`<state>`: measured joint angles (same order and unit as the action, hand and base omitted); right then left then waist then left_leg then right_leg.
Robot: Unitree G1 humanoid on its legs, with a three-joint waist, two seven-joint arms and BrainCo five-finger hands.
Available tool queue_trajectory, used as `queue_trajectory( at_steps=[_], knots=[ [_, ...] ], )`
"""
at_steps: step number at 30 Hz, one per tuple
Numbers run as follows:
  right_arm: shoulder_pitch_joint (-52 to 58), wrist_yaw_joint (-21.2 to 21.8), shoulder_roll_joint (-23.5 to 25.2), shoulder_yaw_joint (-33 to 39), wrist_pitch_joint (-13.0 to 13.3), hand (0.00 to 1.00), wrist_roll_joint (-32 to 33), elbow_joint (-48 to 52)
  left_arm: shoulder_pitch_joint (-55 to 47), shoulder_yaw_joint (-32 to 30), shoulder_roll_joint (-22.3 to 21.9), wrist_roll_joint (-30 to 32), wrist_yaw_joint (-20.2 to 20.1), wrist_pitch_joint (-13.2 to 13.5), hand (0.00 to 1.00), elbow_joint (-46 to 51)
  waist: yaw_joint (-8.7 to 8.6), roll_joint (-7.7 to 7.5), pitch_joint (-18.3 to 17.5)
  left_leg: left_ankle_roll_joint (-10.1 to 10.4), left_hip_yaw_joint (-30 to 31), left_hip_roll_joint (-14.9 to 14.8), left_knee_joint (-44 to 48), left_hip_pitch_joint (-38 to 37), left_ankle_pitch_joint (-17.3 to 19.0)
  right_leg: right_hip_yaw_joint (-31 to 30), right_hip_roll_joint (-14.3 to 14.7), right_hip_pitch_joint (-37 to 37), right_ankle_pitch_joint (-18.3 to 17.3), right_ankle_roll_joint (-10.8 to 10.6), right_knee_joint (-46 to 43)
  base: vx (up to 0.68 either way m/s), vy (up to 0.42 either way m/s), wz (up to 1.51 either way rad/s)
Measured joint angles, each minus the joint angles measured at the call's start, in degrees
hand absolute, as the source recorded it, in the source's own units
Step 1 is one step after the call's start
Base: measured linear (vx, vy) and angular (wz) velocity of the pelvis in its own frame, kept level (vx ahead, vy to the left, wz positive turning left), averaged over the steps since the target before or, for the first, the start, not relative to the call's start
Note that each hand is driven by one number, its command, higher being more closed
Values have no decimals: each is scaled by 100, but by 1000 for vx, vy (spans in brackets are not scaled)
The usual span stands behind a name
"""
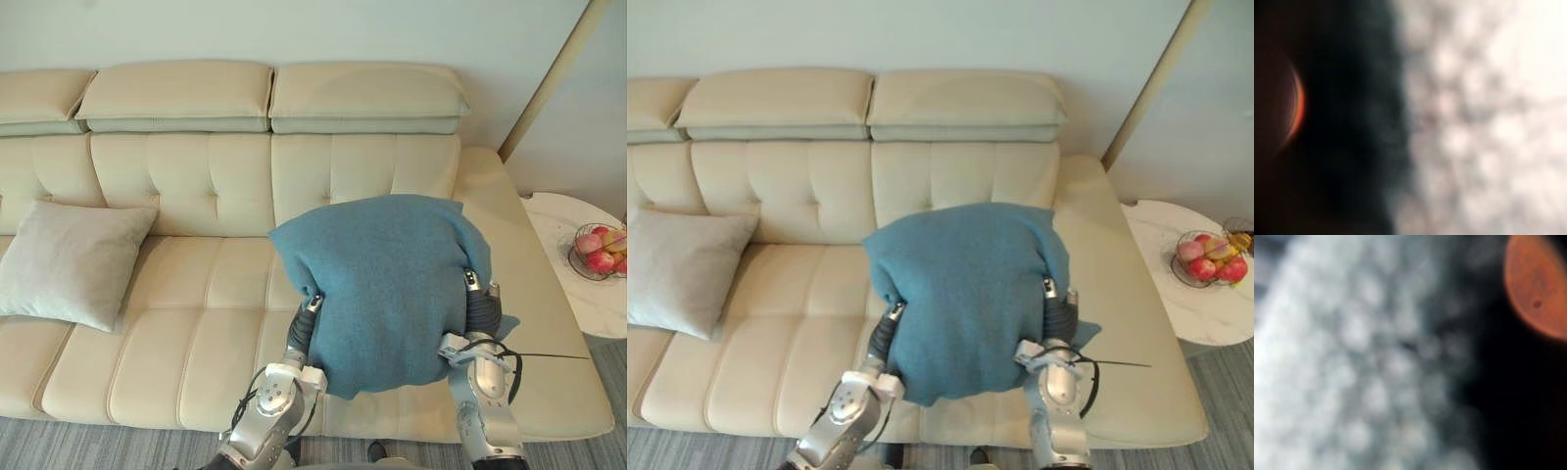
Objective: Pick up cushions and gather them together orderly.
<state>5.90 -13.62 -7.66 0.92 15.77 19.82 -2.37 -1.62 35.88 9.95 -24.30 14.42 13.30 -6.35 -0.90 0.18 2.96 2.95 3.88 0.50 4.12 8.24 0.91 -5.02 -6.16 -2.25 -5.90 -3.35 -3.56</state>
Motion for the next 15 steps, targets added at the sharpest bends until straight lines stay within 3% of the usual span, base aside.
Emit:
queue_trajectory(
  at_steps=[8, 15],
  knots=[
    [-1033, -231, -146, -19, -49, 100, -416, -536, 767, -246, 42, 607, 348, -20, 100, -3, 39, -9, 165, 108, 133, -206, -429, 529, -476, 113, 219, -675, 321, 71, 72, -108, -45, 2],
    [-3623, -1116, -221, -50, -70, 100, -918, -649, 3222, -1265, 36, 1068, 1365, 1, 100, -374, 304, 62, 800, 212, -6, -490, -401, 1608, -857, 137, 418, -1948, 560, 2, -381, -212, -42, -5]
  ],
)
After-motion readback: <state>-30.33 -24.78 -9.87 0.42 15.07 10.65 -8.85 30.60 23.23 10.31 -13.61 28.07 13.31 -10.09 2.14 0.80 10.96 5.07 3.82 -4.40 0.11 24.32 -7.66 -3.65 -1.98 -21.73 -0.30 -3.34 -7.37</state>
